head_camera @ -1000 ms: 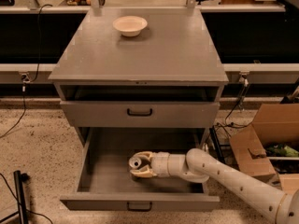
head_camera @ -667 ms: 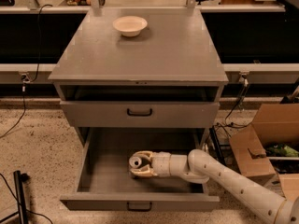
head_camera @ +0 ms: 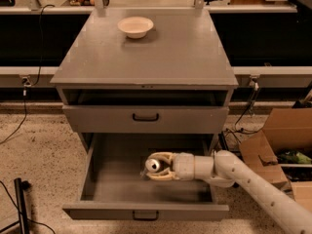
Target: Pick redbull can from middle drawer and place on counter
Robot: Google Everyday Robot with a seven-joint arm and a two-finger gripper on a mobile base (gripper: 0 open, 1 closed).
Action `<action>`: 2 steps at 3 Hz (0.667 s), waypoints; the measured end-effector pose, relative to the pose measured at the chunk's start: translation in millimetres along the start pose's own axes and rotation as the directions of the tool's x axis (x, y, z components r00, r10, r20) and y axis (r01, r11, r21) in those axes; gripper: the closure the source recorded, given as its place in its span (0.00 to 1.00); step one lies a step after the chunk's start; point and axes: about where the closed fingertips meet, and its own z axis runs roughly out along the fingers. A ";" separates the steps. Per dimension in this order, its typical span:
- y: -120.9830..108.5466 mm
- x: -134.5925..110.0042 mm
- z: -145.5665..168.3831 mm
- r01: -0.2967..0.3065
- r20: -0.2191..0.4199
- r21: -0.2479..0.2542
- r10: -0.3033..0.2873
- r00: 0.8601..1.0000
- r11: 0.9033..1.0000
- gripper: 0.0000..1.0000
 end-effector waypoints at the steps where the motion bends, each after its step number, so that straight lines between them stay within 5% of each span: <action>1: 2.7 -44.2 -33.7 0.066 0.010 -0.039 -0.065 0.998 0.997 1.00; 2: -4.5 -89.1 -63.4 0.098 0.012 -0.092 -0.098 0.995 0.991 1.00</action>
Offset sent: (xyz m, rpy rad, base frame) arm -0.0336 -0.0896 0.1558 -0.0554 -0.1097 0.1659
